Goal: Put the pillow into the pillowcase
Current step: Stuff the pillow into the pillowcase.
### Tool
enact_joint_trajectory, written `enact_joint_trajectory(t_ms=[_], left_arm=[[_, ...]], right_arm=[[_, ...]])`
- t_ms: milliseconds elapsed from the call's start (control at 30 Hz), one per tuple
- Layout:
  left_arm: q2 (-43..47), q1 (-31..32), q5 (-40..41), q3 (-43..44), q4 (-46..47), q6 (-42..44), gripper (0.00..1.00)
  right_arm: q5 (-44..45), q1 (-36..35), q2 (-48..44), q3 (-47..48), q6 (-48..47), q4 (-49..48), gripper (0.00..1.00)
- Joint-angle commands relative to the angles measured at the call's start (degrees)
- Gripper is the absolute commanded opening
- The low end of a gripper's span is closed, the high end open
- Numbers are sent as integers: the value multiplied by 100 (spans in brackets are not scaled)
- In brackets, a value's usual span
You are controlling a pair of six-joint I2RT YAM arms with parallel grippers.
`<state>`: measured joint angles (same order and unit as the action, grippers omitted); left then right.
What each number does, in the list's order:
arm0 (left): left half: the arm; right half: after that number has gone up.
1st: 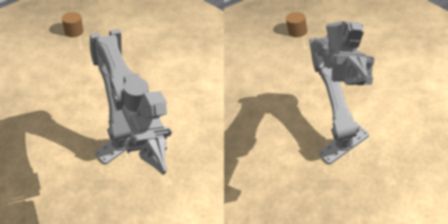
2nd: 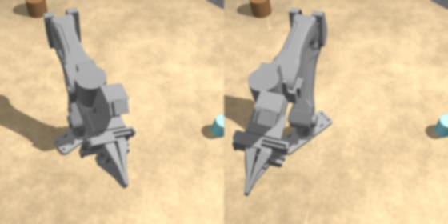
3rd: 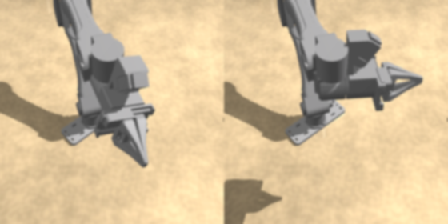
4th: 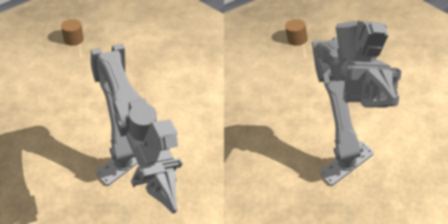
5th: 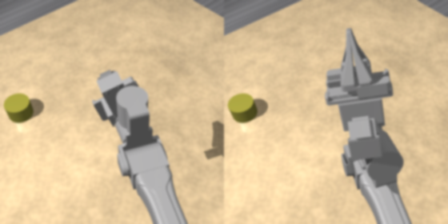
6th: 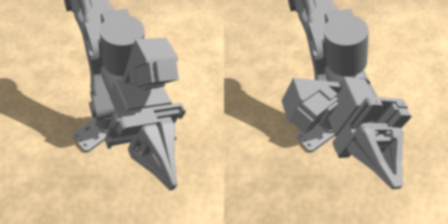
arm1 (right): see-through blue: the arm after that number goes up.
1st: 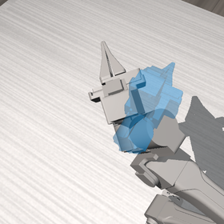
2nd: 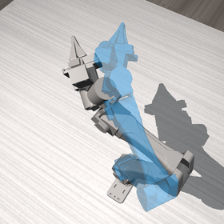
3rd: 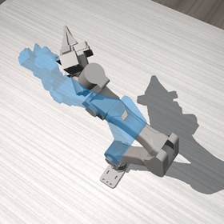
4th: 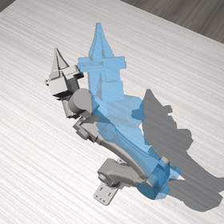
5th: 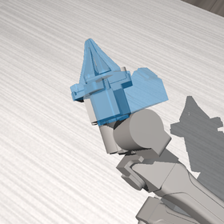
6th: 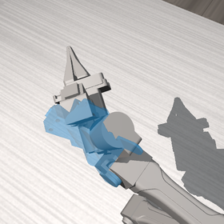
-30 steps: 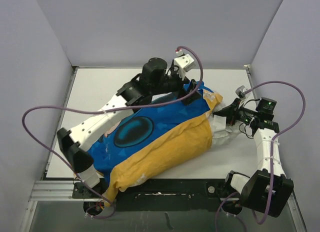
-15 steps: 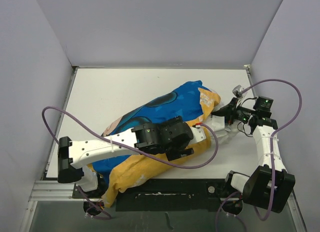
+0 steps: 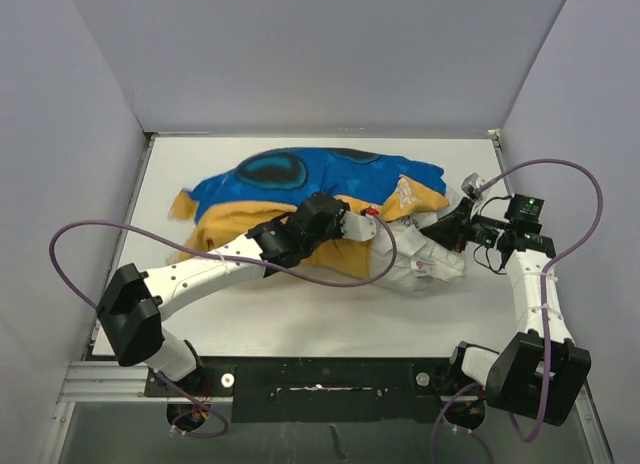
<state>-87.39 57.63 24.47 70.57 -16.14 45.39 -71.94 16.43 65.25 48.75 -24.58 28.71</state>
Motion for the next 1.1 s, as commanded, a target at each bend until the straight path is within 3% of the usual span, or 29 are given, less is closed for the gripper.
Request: enact_joint_trajectory(t_ms=[0, 33, 67, 133, 167, 200, 300, 400, 500, 667, 733, 800, 933, 1000, 1067], left_arm=[[-27, -385, -440, 134, 2703, 1239, 5], [75, -375, -602, -20, 2634, 1049, 17], [258, -326, -772, -243, 2589, 723, 39], [778, -267, -1237, -619, 2353, -334, 71], [1109, -266, -1495, -708, 2117, -1064, 85], [1450, -292, -1781, -696, 1820, -1840, 92], [2275, -531, -2860, -373, 1003, -3528, 94], [2275, -632, -3310, 374, 520, -4512, 90], [1478, -637, -3563, 1685, -473, -4852, 88], [-296, -626, -3465, 4096, -2181, -4847, 85], [-919, -624, -3522, 4867, -2534, -4675, 85], [-1500, -606, -3543, 5593, -2773, -4488, 82], [-2418, -431, -3970, 6587, -2918, -3595, 66], [-2652, -218, -4036, 6768, -2808, -2943, 67], [-2870, 34, -3912, 6943, -2682, -2375, 76]], right_arm=[[-855, -278, 25, 245, -778, 929, 1], [-805, -347, 79, 231, -800, 948, 1], [-739, -409, 124, 219, -816, 952, 2], [-577, -525, 244, 218, -817, 952, 2], [-507, -578, 308, 226, -826, 959, 2], [-453, -632, 372, 242, -849, 976, 3], [-411, -785, 575, 364, -1147, 1274, 6], [-438, -874, 716, 556, -1780, 1851, 12], [-503, -876, 771, 838, -2842, 2931, 24], [-522, -465, 493, 1316, -5116, 4901, 60], [-594, -47, 291, 1401, -5493, 5328, 69], [-710, 515, 134, 1485, -5280, 5272, 71], [-742, 1682, 63, 1498, -3652, 4129, 71], [-631, 2218, 92, 1386, -2535, 3319, 71], [-182, 2387, 125, 1100, -1165, 2397, 71]])
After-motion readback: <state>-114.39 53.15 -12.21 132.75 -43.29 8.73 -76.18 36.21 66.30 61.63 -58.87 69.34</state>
